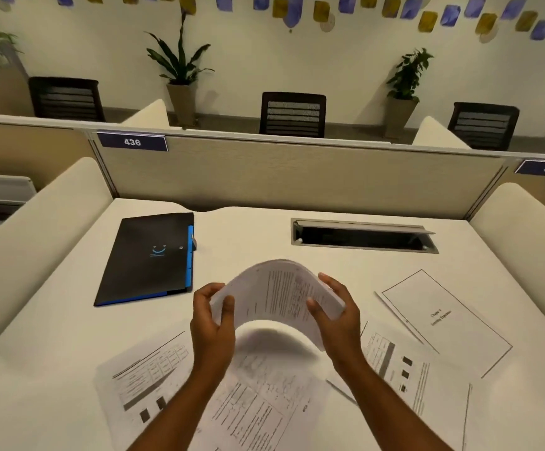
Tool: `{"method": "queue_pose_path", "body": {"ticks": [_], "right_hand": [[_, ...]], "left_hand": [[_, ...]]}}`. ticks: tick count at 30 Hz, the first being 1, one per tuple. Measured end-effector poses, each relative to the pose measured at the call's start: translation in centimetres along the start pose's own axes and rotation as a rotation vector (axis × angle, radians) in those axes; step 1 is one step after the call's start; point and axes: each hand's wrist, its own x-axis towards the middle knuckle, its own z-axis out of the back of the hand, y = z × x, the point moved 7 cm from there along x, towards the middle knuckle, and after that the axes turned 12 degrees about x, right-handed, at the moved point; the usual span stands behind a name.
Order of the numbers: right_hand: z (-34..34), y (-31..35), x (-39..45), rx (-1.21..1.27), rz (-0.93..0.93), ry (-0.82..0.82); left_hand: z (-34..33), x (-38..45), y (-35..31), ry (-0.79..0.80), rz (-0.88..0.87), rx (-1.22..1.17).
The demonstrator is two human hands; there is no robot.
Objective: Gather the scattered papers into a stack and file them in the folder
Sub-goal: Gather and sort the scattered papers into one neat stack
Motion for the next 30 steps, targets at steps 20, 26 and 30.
{"method": "queue_pose_path", "body": {"ticks": [20, 26, 30], "right_hand": [[1.6, -5.2, 0.3, -0.054, -0.188, -0.084], [2.3, -5.3, 0.1, -0.009, -0.178, -0.197], [1.9, -6.1, -0.1, -0.029, -0.222, -0.211]], "left_hand": [[0.1, 1.7, 4.7, 0.035, 0.217, 0.084], [0.4, 2.0, 5.7, 0.061, 0.203, 0.135], [0.3, 2.2, 6.5, 0.137, 0.214, 0.176]]}}
